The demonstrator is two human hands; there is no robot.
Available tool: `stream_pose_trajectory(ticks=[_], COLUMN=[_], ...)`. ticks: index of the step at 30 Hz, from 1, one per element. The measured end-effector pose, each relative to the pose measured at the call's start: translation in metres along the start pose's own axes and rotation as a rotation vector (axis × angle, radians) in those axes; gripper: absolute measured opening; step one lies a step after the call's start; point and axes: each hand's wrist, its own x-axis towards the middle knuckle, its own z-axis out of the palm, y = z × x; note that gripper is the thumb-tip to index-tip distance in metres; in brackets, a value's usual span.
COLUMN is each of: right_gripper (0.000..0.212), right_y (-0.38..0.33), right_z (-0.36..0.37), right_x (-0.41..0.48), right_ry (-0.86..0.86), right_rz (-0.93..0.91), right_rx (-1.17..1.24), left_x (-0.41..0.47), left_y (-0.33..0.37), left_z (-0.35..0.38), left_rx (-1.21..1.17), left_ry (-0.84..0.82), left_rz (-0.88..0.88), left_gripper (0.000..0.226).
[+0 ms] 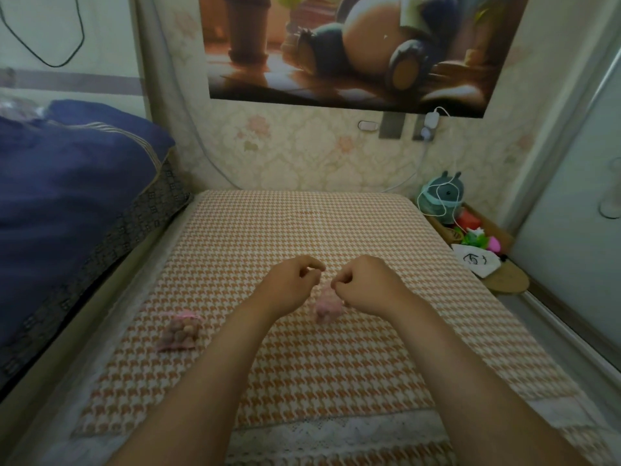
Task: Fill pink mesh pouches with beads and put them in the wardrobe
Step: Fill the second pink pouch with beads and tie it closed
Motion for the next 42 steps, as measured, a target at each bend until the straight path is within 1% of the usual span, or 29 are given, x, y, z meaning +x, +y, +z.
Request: stream_pose_trajectory(ticks=[2, 5, 7, 10, 12, 15, 18, 20, 23, 25, 26, 30, 35, 39, 42], right_gripper=[0.022, 0.022, 0.024, 0.034, 0.031, 0.027, 0.022, 0.022, 0.025, 0.028, 0.028, 0.02, 0.029, 0.029, 0.028], right_y=[0.01, 0.027, 0.039, 0.054, 0.061, 0.064, 0.066, 0.067, 0.065, 0.063, 0.063, 0.064, 0.063, 0.067, 0.07], right_z=[-0.005, -0.011, -0.012, -0.01, -0.009, -0.012, -0.013, -0.013, -0.015, -0.017, -0.017, -0.017, -0.019, -0.017, -0.017], right_x=[-0.007, -0.014, -0.017, -0.017, -0.016, -0.016, -0.016, -0.016, -0.017, -0.018, -0.018, -0.017, -0.02, -0.02, -0.019], right_ry=[0.004, 0.007, 0.01, 0.022, 0.02, 0.003, -0.016, -0.025, -0.037, -0.046, -0.051, -0.06, -0.062, -0.061, -0.057], right_rz=[0.028, 0.067, 0.079, 0.075, 0.067, 0.062, 0.052, 0.053, 0.05, 0.034, 0.033, 0.059, 0.039, 0.04, 0.046], right_rx=[-0.005, -0.009, -0.006, 0.005, 0.009, 0.036, 0.069, 0.084, 0.095, 0.086, 0.08, 0.087, 0.106, 0.064, 0.077], left_x=[0.001, 0.006, 0.009, 0.012, 0.013, 0.017, 0.02, 0.021, 0.021, 0.016, 0.013, 0.004, 0.009, 0.012, 0.015], left_y=[-0.002, -0.006, -0.008, -0.009, -0.011, -0.017, -0.019, -0.011, 0.017, 0.038, 0.046, 0.047, 0.037, 0.038, 0.038], left_z=[0.012, 0.033, 0.045, 0.061, 0.068, 0.072, 0.07, 0.064, 0.052, 0.047, 0.046, 0.057, 0.068, 0.074, 0.074], left_rx=[0.096, 0.209, 0.26, 0.295, 0.329, 0.356, 0.308, 0.22, 0.032, -0.101, -0.124, 0.026, 0.18, 0.186, 0.082], left_ry=[0.011, -0.052, -0.094, -0.164, -0.18, -0.154, -0.115, -0.047, 0.069, 0.067, 0.049, -0.038, -0.025, -0.037, -0.074], left_rz=[-0.007, 0.012, 0.024, 0.071, 0.105, 0.104, 0.057, 0.048, 0.109, 0.167, 0.199, 0.259, 0.245, 0.195, 0.161], left_gripper=[0.022, 0.03, 0.032, 0.024, 0.02, 0.016, 0.014, 0.015, 0.013, 0.007, 0.006, 0.008, 0.016, 0.014, 0.008])
